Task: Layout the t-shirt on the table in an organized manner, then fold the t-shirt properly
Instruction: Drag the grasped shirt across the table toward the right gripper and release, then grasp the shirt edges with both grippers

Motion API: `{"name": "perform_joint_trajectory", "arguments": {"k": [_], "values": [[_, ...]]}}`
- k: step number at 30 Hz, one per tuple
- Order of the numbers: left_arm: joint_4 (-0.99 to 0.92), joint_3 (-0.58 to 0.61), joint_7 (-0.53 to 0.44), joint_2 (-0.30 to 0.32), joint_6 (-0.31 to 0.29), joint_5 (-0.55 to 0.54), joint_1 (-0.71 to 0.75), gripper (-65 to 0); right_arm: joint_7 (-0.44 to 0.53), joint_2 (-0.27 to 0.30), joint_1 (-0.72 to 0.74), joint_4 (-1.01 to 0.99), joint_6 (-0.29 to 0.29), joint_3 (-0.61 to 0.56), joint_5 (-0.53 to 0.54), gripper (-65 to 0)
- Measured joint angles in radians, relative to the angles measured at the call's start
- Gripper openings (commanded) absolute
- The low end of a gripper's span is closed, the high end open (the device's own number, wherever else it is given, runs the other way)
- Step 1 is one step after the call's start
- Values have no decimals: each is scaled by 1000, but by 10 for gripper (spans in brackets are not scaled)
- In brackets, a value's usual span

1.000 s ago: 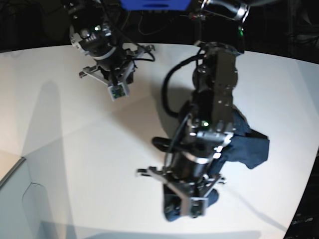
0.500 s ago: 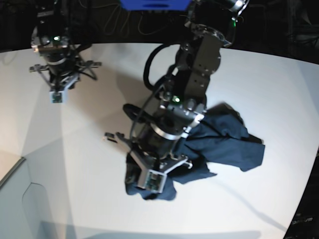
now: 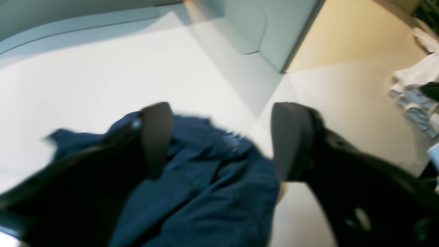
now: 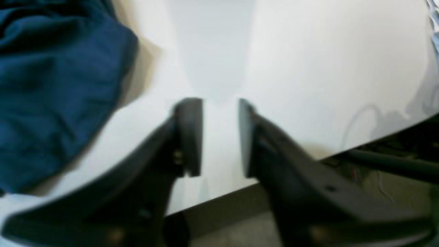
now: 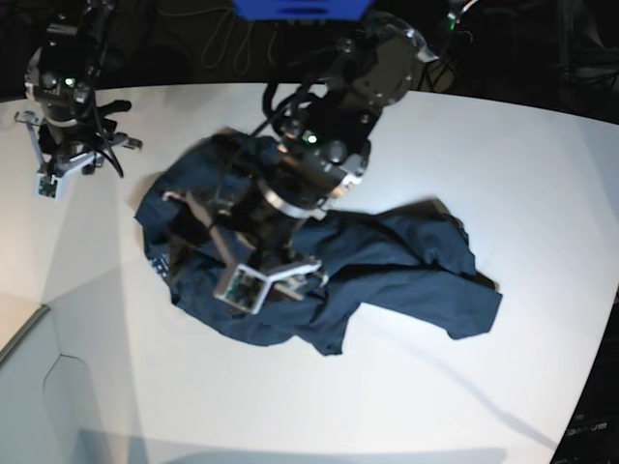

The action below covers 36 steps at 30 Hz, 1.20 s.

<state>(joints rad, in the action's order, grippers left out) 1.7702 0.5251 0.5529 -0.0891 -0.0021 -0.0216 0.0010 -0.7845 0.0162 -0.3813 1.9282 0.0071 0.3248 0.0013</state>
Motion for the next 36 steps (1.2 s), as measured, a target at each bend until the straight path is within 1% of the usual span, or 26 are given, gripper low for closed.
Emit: {"name": "perform_joint_trajectory", "arguments": {"k": [1,3,4,5,7,9,10,12,16,17,19,22,26,33,36], "values": [[13,-15,2,29,-1,-2,14,-162,0,0,0,2,0,0,0,-374],[44,-65,6,85,-14,-20,46,-164,-1,1,-2,3,0,2,-1,-348],[55,-103,5,114,2,-11,62,-164,-1,0,-2,3,0,2,-1,-348],[66,-148,3,137,2,-6,80,-164,-1,0,2,3,0,-1,-1,-352],[93,-252,-5,172,15,-2,138,-162,1,2,16,3,0,-19,-2,-365],[95,-367,1,180,9,2,197,-160,10,1,18,5,0,-64,-3,-377],[88,-427,6,176,-5,-9,222,-160,10,1,14,5,0,-93,-3,-379],[45,-529,-4,170,-3,-7,245,-160,6,0,3,5,0,-153,0,-379],[-95,-655,-7,172,-2,-6,238,-159,3,6,4,5,0,-262,-4,-377],[-131,-671,-2,172,-2,-2,236,-159,4,3,4,5,0,-291,-1,-377],[-208,-707,2,169,-4,-33,221,-159,3,2,4,5,0,-342,3,-377],[-314,-750,-5,174,0,-139,180,-159,2,3,2,5,0,-388,-1,-377],[-409,-761,-6,176,-3,-206,133,-159,2,6,4,3,0,-425,-2,-379],[-513,-758,-18,171,-1,-209,21,-159,10,8,7,-42,0,-476,-4,-380],[-541,-757,-18,169,-1,-209,-9,-159,8,15,7,-78,0,-524,-4,-381]]}}
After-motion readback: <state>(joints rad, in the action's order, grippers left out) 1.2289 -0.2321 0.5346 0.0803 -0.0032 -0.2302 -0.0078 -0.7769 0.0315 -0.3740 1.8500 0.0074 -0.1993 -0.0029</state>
